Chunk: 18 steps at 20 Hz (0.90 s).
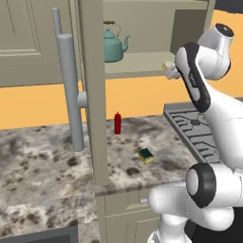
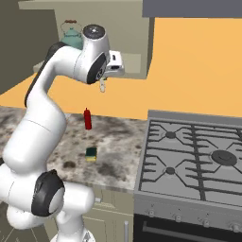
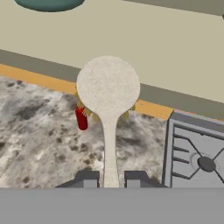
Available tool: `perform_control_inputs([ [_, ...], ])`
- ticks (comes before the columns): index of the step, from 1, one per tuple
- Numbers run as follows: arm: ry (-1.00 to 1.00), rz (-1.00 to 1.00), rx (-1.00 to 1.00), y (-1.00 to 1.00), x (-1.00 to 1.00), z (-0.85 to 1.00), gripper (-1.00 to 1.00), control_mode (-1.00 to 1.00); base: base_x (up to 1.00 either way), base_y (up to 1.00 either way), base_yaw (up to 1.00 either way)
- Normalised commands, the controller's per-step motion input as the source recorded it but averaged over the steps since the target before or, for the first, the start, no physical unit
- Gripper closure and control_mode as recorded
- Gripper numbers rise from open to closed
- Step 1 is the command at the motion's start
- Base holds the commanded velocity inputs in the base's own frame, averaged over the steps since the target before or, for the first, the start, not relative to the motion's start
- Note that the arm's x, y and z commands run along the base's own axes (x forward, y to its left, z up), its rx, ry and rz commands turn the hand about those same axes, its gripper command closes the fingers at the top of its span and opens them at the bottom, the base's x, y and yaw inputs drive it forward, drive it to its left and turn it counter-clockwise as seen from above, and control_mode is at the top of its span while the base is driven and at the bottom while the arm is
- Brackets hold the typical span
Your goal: Pick the sponge and dish brush from the cabinet and place them on the counter.
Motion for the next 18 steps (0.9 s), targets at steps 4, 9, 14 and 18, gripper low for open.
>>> perform_control_inputs([
  [4, -0.03, 0.00, 0.00, -0.06, -0.77, 0.00, 1.00, -1.00, 0.00, 0.00, 0.00],
  [9, -0.02, 0.00, 0.00, -0.05, -0.78, 0.00, 1.00, -1.00, 0.00, 0.00, 0.00],
  [14, 0.00, 0.00, 0.00, -0.06, -0.68, -0.02, 1.00, -1.00, 0.00, 0.00, 0.00],
  [18, 0.00, 0.00, 0.00, -0.02, -0.36, -0.26, 1.00, -1.00, 0.00, 0.00, 0.00],
])
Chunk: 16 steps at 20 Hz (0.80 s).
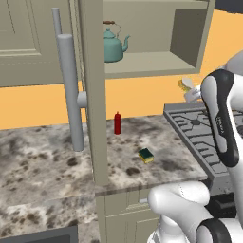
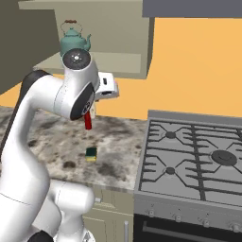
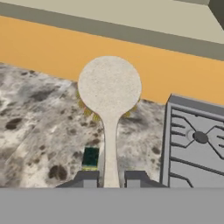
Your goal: Pick the sponge and dish brush from the cabinet and place them on the counter.
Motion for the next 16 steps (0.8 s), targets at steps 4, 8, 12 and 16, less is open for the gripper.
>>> perform_control_inputs([
  [4, 0.02, 0.00, 0.00, 0.00, -0.24, -0.43, 1.00, -1.00, 0.00, 0.00, 0.00],
  [8, 0.03, 0.00, -0.01, 0.00, -0.11, -0.52, 1.00, -1.00, 0.00, 0.00, 0.00],
  [12, 0.05, 0.00, -0.01, 0.00, -0.06, -0.51, 1.00, -1.00, 0.00, 0.00, 0.00],
  [16, 0.06, 0.00, -0.01, 0.00, 0.00, -0.46, 1.00, -1.00, 0.00, 0.00, 0.00],
])
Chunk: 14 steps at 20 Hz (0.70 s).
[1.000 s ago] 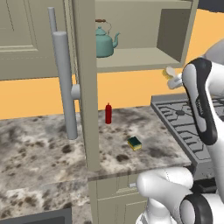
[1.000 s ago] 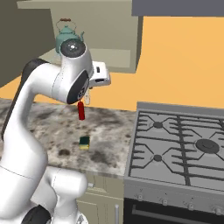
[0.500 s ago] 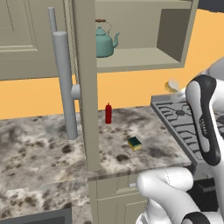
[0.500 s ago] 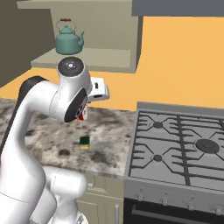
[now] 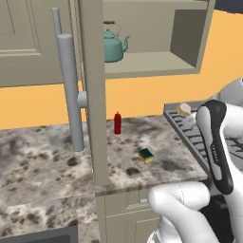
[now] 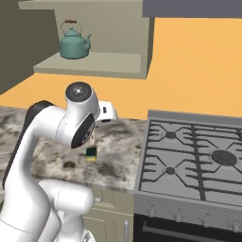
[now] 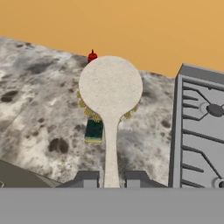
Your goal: Pick the sponge and dish brush from the cabinet and place them on the counter.
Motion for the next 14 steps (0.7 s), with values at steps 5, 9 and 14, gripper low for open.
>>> perform_control_inputs([
  [5, 0.02, 0.00, -0.01, 0.00, 0.00, -0.25, 1.00, -1.00, 0.00, 0.00, 0.00],
  [9, 0.02, 0.00, -0.02, 0.00, 0.00, -0.25, 1.00, -1.00, 0.00, 0.00, 0.00],
  [14, 0.06, 0.00, -0.03, 0.00, 0.00, -0.34, 1.00, -1.00, 0.00, 0.00, 0.00],
])
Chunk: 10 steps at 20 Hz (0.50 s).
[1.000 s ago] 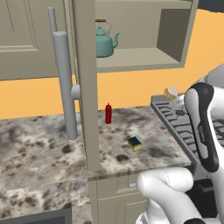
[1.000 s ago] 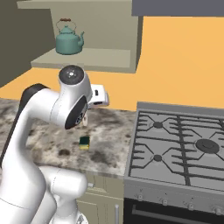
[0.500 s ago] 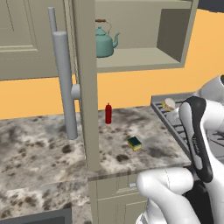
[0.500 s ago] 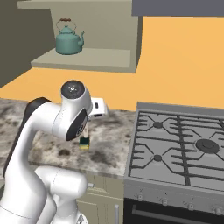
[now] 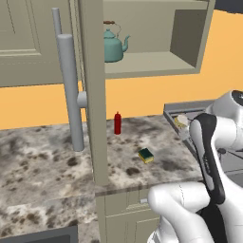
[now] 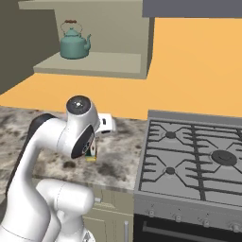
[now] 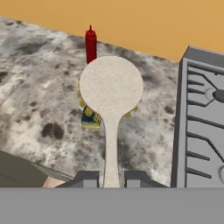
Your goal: Pick the sponge and dish brush from the cabinet and place them on the counter.
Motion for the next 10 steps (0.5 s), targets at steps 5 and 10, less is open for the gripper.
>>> perform_control_inputs([
  [5, 0.05, 0.00, -0.01, 0.00, 0.00, -0.35, 1.00, -1.00, 0.00, 0.00, 0.00],
  [10, 0.02, 0.00, 0.00, 0.00, 0.00, -0.34, 1.00, -1.00, 0.00, 0.00, 0.00],
])
